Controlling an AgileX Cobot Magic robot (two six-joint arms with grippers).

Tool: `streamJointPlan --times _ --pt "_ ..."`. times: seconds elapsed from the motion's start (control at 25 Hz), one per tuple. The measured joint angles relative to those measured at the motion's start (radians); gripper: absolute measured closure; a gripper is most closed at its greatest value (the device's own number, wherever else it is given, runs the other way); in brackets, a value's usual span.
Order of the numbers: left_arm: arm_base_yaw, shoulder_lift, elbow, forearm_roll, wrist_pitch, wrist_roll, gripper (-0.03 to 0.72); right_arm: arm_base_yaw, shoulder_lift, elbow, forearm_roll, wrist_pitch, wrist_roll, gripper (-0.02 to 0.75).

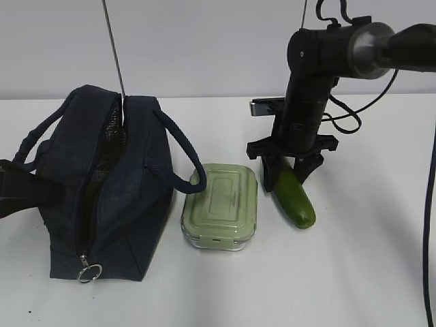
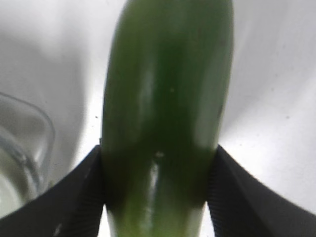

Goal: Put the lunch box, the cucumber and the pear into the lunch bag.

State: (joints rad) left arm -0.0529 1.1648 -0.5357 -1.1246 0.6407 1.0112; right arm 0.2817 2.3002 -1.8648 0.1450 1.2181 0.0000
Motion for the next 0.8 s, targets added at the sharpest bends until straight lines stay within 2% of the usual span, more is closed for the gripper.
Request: streamJointPlan --times 0.44,0.6,0.8 --pt "0.0 0.0 0.0 0.0 0.0 0.0 0.704 0.0 -0.149 -0.102 0.023 0.004 -0.026 0.316" --pt "0.0 0.0 0.0 0.0 0.0 0.0 0.704 0.0 -0.196 -0.132 0.122 0.012 -0.042 0.316" --pt "0.0 0.0 0.0 0.0 0.0 0.0 0.704 0.009 -0.224 -0.15 0.359 0.017 -0.133 0.316"
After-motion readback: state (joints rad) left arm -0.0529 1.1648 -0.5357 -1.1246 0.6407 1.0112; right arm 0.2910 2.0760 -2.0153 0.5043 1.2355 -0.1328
